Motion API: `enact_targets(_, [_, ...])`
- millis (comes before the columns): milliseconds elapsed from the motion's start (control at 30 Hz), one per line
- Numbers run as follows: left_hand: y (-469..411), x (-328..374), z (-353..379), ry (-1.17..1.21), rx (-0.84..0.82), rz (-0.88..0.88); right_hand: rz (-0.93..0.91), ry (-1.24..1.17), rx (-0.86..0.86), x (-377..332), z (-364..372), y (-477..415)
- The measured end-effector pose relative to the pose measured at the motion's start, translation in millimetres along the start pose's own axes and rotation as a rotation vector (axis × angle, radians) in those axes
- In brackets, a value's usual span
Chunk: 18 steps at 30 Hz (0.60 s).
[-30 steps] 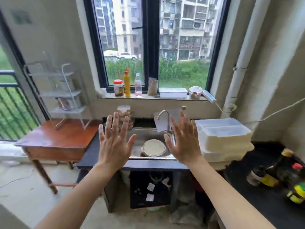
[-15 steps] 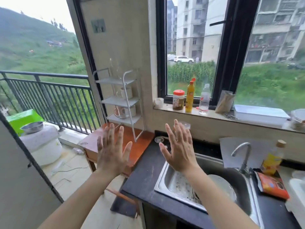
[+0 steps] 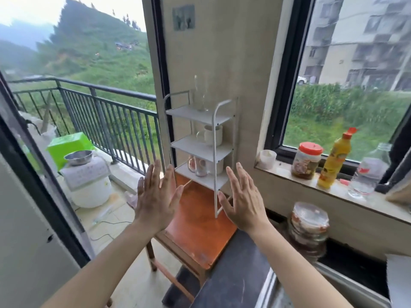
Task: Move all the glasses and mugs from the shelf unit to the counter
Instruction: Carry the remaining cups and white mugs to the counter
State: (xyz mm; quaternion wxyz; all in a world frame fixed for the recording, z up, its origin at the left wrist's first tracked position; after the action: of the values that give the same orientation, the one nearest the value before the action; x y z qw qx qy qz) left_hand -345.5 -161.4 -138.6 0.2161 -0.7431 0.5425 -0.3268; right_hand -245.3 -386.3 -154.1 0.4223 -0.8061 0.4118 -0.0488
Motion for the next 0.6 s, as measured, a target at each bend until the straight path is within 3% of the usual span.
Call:
enact_targets(200, [-62.2, -77.2, 86.1, 0.086, -0.093, 0.085, 0.095, 0.104, 0.005, -3.1, 87.9, -37.0])
enact_targets(400, [-111.9, -152.8, 160.6, 0.171, -0.261, 0.166, 0.305, 0.216, -0.074, -28.6, 175.0, -67.1])
enact_targets(600, [-147.9, -188.8, 224.1, 0.206, -0.396, 0.238, 0.474, 0.235, -0.133, -38.2, 241.2, -91.5])
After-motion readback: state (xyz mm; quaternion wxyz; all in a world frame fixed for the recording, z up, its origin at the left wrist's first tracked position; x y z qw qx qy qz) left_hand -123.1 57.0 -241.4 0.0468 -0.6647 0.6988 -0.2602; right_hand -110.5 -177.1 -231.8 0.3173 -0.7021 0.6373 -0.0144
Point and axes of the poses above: each hand's wrist, its own y-axis away from the middle knuckle, its own z-axis out of the palm, x = y × z, the point moved 4 cm from there along -y, towards the middle knuckle, and after that the axes turned 14 degrees about x, right-handed, at the moved point
